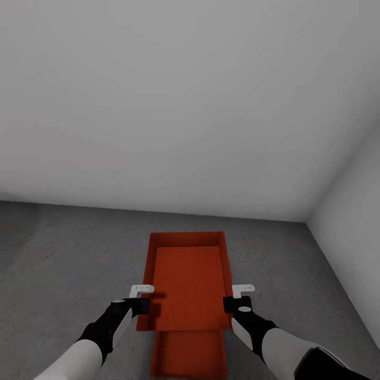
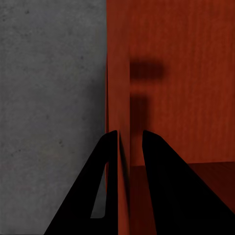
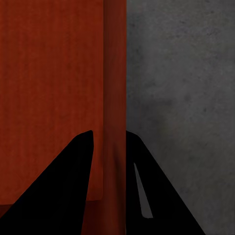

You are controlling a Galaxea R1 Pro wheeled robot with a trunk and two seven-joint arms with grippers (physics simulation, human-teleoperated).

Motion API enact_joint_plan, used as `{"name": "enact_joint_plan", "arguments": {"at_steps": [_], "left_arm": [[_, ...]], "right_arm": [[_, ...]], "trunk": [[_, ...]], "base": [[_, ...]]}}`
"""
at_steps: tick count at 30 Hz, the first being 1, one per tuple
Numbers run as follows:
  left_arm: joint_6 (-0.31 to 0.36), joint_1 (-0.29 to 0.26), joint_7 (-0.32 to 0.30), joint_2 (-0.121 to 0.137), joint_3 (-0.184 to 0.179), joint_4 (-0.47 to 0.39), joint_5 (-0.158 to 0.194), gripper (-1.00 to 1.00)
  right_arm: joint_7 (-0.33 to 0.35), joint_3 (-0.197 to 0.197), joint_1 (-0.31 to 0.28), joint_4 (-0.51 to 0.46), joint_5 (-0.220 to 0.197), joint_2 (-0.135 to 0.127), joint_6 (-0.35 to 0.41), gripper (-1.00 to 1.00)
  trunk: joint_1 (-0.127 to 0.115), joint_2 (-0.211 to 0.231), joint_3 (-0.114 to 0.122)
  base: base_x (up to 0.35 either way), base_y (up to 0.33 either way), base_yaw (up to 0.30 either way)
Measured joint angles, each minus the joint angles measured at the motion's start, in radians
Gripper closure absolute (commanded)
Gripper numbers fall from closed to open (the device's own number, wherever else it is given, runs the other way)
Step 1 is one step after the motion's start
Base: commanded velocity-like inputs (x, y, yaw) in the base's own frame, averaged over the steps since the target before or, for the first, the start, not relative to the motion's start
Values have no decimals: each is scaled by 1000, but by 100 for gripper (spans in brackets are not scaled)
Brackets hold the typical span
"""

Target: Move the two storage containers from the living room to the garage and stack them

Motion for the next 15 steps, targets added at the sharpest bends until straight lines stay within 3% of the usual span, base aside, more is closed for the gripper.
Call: {"name": "enact_joint_plan", "arguments": {"at_steps": [15], "left_arm": [[0, 0, 1, 0, -2, 0, 2, 100]], "right_arm": [[1, 0, 0, 0, 0, 0, 0, 100]], "trunk": [[0, 0, -24]], "base": [[0, 0, 0]]}}
